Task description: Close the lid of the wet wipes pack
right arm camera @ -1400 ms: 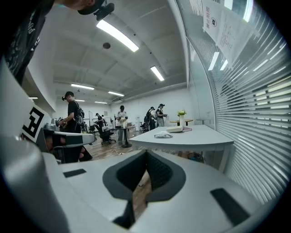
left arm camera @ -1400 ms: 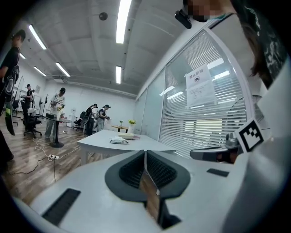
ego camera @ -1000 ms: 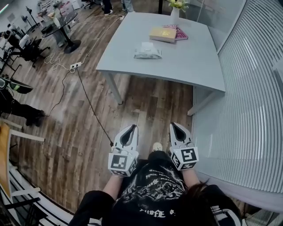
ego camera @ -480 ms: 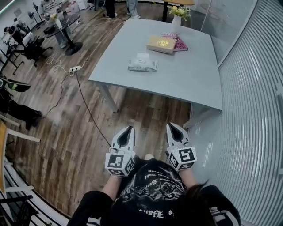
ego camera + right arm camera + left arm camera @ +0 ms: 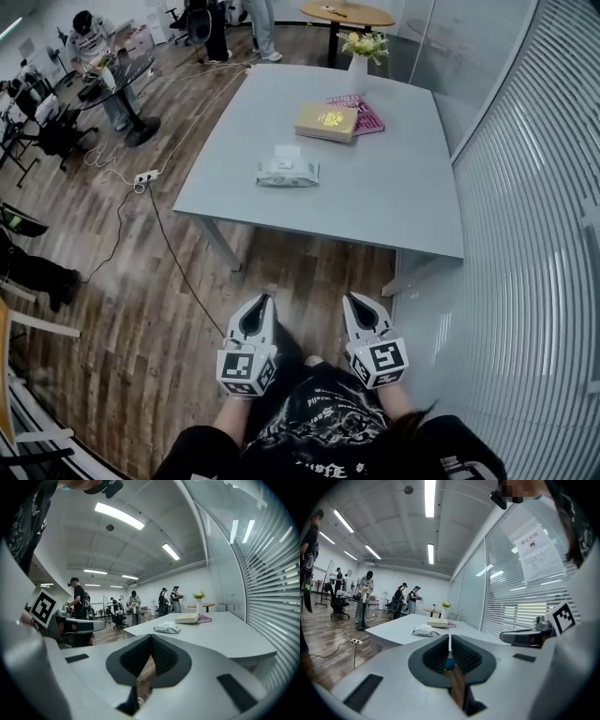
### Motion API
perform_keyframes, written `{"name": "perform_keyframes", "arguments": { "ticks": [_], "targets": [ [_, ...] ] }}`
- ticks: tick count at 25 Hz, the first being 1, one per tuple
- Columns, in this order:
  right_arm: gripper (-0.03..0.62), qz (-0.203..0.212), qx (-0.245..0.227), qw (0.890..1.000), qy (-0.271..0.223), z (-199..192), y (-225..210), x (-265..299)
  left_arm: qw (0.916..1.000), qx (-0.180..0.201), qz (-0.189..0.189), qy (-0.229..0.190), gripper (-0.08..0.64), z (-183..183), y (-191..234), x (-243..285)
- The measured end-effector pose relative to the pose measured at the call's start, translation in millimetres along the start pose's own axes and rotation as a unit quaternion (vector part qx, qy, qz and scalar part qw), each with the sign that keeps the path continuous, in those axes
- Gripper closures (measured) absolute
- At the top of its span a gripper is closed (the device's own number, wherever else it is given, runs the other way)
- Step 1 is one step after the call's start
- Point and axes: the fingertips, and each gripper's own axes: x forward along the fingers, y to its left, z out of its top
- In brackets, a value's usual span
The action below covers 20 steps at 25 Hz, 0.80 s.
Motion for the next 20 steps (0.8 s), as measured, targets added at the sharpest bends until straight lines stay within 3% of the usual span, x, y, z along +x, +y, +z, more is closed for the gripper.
{"name": "perform_keyframes", "arguments": {
  "ticks": [7,20],
  "targets": [
    [0.594,-0.039,0.009,0.999,0.003,16,-20,52,0.9989,-0.001,-0.047,-0.002,0.541,23,29,73],
    [0.594,-0.108,0.026,0.994,-0.013,66,-39,200,0.9913,0.050,-0.122,-0.002,0.541,91,136,196]
  ]
}}
